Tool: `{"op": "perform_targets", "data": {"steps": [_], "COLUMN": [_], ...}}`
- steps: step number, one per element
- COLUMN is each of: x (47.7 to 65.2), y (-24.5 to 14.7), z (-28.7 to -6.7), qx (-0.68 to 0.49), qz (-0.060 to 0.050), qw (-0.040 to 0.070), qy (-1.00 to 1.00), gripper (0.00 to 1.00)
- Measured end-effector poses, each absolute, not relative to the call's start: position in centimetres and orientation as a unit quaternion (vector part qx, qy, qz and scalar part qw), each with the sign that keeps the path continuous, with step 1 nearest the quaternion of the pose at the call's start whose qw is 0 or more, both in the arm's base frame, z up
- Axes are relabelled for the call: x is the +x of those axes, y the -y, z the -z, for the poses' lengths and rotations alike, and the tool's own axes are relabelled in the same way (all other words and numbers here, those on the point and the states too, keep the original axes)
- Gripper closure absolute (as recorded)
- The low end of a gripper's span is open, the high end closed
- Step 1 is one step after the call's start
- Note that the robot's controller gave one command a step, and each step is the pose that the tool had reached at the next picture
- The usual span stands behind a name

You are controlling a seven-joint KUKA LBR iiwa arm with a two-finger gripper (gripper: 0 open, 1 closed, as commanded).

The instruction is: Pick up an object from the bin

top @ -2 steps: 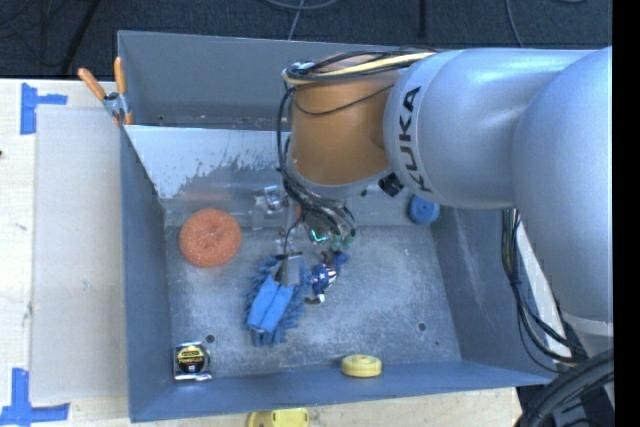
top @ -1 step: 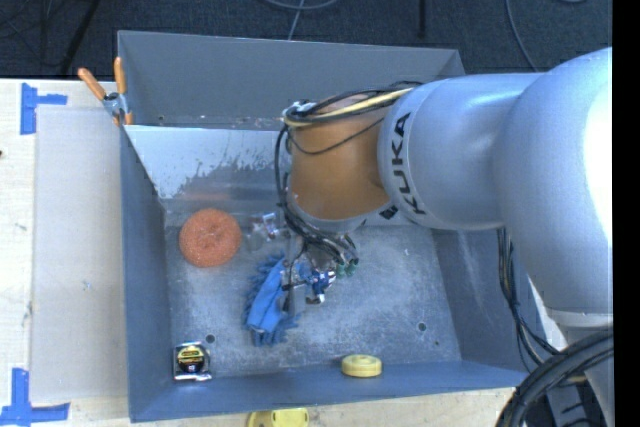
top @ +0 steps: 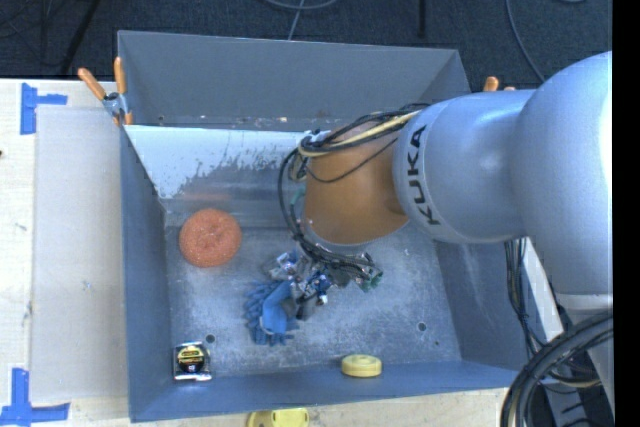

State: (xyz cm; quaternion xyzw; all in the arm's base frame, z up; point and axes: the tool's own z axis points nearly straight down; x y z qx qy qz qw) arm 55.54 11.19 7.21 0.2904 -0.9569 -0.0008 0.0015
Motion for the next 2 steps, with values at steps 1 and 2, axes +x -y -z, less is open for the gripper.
{"op": "perform_targets", "data": {"steps": [1,2], "x": [55.5,54.9], "y": [-11.2,-11.5], "z": [-7.2,-11.7], "qx": [0.29,0.295], "qz": [0.001,0.001], "qw": [0.001,0.004], "qy": [0.957,0.955], "gripper": [1.0,1.0]}}
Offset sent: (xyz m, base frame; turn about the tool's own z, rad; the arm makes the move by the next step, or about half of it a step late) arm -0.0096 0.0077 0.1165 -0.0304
